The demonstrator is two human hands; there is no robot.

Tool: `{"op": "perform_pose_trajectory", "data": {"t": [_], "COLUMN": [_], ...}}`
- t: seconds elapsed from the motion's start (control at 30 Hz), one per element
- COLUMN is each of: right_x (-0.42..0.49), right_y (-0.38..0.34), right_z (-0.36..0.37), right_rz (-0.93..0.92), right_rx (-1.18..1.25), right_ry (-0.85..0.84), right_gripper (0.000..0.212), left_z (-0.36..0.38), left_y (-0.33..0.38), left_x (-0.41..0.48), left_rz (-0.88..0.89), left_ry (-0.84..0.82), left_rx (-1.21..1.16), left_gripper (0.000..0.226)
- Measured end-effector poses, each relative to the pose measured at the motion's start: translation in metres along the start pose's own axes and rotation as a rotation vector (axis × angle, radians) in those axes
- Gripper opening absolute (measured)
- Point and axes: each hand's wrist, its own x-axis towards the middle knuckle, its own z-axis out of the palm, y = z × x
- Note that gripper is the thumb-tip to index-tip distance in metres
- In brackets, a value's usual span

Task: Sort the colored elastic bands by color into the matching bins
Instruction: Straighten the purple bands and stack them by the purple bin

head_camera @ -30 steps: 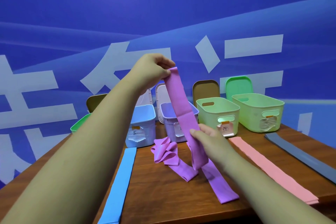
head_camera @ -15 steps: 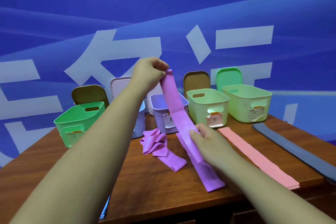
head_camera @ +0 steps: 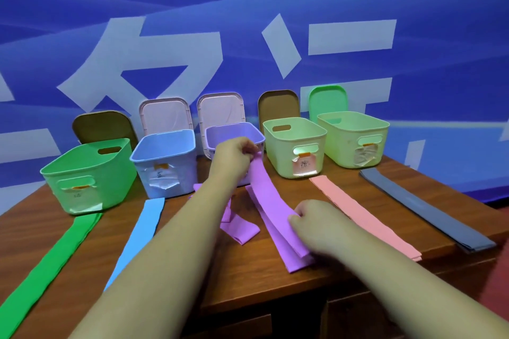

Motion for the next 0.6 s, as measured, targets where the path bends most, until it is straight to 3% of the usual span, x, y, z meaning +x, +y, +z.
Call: {"op": "perform_pose_trajectory", "data": {"t": [0.33, 0.6], "right_x": [0.004, 0.014], "right_y": [-0.001, -0.010], "right_z": [0.008, 0.003], "right_rz": [0.058, 0.049], "right_rx": [-0.047, -0.105], "right_ry": [-0.025, -0.026], "right_gripper": [0.019, 0.019], "left_z": [0.038, 0.047], "left_y": [-0.015, -0.024], "left_x": [-0.030, -0.032], "left_rz": [-0.071, -0.097], "left_ry": [-0.026, -0.060], "left_rx": [0.113, 0.226], "left_gripper": [0.019, 0.031]}}
